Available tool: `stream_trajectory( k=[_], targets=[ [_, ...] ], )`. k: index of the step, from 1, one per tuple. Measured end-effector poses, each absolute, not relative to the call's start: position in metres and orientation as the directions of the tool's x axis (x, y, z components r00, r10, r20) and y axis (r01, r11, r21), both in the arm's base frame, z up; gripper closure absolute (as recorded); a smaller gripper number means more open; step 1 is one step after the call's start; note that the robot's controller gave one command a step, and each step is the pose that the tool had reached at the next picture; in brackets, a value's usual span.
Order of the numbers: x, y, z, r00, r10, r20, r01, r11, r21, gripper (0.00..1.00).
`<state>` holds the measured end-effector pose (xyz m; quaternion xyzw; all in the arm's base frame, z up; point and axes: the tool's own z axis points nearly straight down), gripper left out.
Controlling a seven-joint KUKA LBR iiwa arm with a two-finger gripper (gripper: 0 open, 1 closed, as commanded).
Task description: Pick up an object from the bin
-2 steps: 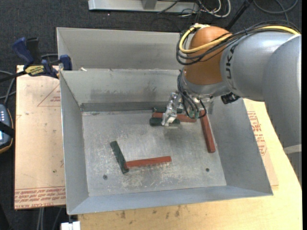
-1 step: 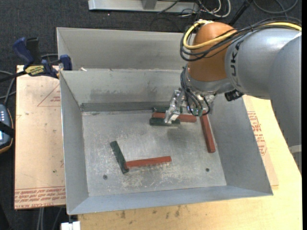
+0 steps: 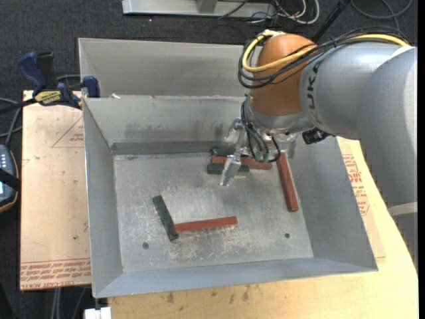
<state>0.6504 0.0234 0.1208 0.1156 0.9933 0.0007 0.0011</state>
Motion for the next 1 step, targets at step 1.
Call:
stream_trajectory(
  k=[1],
  targets=[
    [0.6505,0.0234,0.1208,-0.973,0.230,-0.002,0.230,0.973,0.001,0.00]
  ],
)
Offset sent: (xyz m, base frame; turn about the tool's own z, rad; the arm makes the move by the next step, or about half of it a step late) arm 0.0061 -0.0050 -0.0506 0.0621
